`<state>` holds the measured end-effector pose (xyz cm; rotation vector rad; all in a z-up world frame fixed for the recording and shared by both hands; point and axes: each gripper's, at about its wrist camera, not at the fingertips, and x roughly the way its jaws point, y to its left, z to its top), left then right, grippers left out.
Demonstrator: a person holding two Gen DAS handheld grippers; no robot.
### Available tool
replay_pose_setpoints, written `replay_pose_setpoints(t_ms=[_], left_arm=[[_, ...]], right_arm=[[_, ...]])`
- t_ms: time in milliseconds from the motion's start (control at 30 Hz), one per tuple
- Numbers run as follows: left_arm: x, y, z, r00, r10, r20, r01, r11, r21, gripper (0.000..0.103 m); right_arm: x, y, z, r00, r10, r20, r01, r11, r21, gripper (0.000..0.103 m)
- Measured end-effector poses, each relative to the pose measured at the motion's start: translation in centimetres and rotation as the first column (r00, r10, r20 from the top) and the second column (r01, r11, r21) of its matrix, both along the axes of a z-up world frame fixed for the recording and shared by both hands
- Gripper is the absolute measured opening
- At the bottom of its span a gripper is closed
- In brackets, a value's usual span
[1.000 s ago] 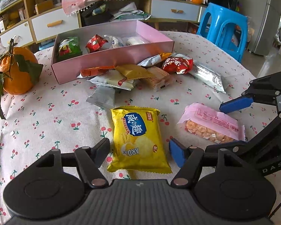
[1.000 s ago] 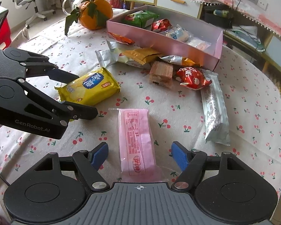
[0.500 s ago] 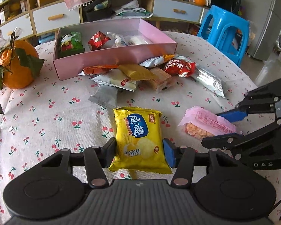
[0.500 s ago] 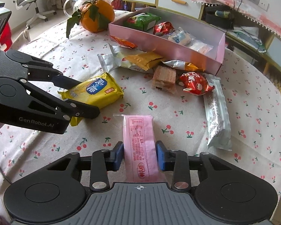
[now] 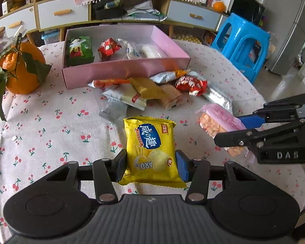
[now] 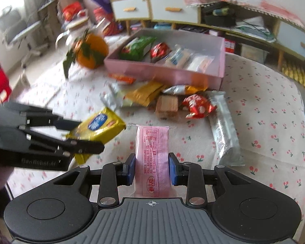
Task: Organize snacks
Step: 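Lift both packets and carry them toward the pink box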
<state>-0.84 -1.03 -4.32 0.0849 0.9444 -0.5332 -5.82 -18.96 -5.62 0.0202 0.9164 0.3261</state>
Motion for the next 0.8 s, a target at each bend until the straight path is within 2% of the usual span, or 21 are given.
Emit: replay_pose_setpoints(t_ms=[200,367,467,567,667,800], left_arm=[[1.0,0.6,1.8,0.999,0.049,0.005,-0.049,0.998,-0.048,0.046],[2.9,0.6,3.2,0.996,0.088,0.021,-0.087,0.995,-0.053,0.046],[4.4,0.5,3.9,0.993,0.114,0.022,-0.113,0.992,-0.056,0.046],[6.2,0.4,4.4,0.990,0.139,0.018,-0.137,0.988,-0.076,0.047],[7.9,0.0,4.7,0.988,0.151,0.026,-0.149,0.986,-0.072,0.047],[10.0,-0.9,4.7,0.984,0.158,0.077,-0.155,0.987,-0.045,0.047]], right_arm=[[1.2,-1.7,1.4,0.995,-0.102,-0.019,0.103,0.990,0.095,0.031],[3.4,-2.8,2.5,0.981,-0.194,-0.028,0.195,0.963,0.185,0.031],[4.8,-3.4,3.0,0.971,-0.237,-0.022,0.235,0.937,0.257,0.031],[6.4,-4.3,3.0,0.955,-0.291,-0.050,0.288,0.882,0.374,0.031],[8.4,-4.6,3.1,0.940,-0.340,-0.042,0.328,0.858,0.394,0.031],[11.2,-5.1,3.2,0.932,-0.361,-0.024,0.340,0.850,0.403,0.031]])
